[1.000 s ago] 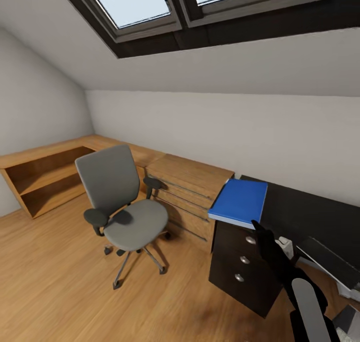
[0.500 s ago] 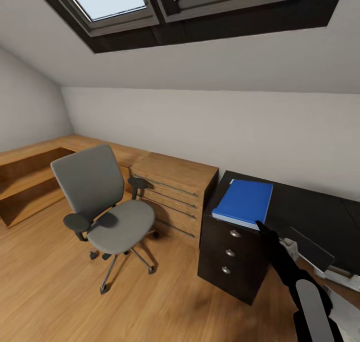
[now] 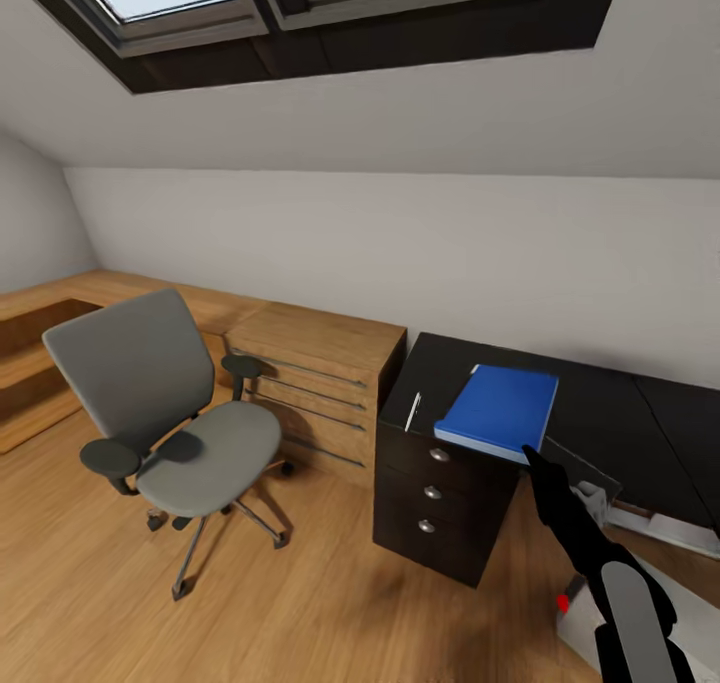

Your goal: In the bedroom, organize the workspace by keeping the computer under the desk, ensuring the monitor is on the desk, placing the keyboard on the desk next to the monitor, placing the mouse on the desk next to the keyboard, moving the folder from the swivel chair onto the desk next to the mouse, stacking the notebook on top of the folder with the pen on top of the notebook, and positioning the swivel chair next to the desk.

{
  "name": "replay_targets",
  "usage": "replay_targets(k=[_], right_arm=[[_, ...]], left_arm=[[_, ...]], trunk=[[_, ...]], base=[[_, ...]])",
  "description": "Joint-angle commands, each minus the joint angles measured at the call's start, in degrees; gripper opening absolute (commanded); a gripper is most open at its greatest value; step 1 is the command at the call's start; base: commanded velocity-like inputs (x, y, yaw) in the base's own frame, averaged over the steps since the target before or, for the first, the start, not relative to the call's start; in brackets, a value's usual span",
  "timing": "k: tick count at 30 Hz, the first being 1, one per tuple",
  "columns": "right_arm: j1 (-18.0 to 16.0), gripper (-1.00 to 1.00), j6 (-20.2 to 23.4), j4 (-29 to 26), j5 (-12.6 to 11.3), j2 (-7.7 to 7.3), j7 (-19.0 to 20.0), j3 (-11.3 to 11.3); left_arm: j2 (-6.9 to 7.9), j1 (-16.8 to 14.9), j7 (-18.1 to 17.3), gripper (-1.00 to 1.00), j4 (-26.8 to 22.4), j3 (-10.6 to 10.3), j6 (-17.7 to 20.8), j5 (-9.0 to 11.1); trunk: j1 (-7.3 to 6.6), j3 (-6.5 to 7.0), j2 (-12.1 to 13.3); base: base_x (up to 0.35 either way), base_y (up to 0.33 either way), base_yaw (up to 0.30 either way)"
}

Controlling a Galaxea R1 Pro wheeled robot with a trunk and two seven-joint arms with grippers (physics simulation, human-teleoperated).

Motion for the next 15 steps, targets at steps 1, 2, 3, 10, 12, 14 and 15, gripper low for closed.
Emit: replay_targets(k=[1,2,3,10,12,14,15], right_arm=[[-0.1,-1.0,0.4,-0.1,-0.6,0.07,-0.3,-0.4],[-0.1,-1.0,0.4,-0.1,-0.6,0.07,-0.3,-0.5],[-0.1,-1.0,0.3,-0.1,-0.6,0.08,-0.3,-0.6],[-0.1,-1.0,-0.1,0.1,-0.6,0.23,-0.5,-3.5],[-0.1,-1.0,-0.4,0.1,-0.6,0.23,-0.5,-3.8],[-0.1,-1.0,-0.5,0.0,-0.6,0.25,-0.5,-4.0],[-0.1,-1.0,-0.5,0.0,-0.6,0.26,-0.5,-4.1]], left_arm=[[0.05,0.0,0.4,1.0,0.0,-0.5,-0.2,0.6],[0.05,0.0,0.4,1.0,0.0,-0.5,-0.2,0.6],[0.05,0.0,0.4,1.0,0.1,-0.5,-0.2,0.6],[0.05,0.0,0.4,1.0,1.5,-0.5,-1.5,0.5],[0.05,0.0,0.4,1.0,1.5,-0.5,-2.2,0.5],[0.05,0.0,0.5,1.0,1.5,-0.4,-2.8,0.5],[0.05,0.0,0.5,1.0,1.5,-0.4,-2.9,0.5]], trunk=[[0.0,-0.13,0.0],[0.0,-0.2,0.0],[0.0,-0.26,0.0],[0.0,-0.73,0.0],[0.0,-0.86,0.0],[0.0,-1.0,0.0],[0.0,-1.07,0.0]], base=[[0.0,0.0,-0.213],[0.0,0.0,-0.213],[0.0,0.0,-0.213],[0.0,0.0,-0.213],[0.0,0.0,-0.213],[0.0,0.0,-0.214],[0.0,0.0,-0.214]])
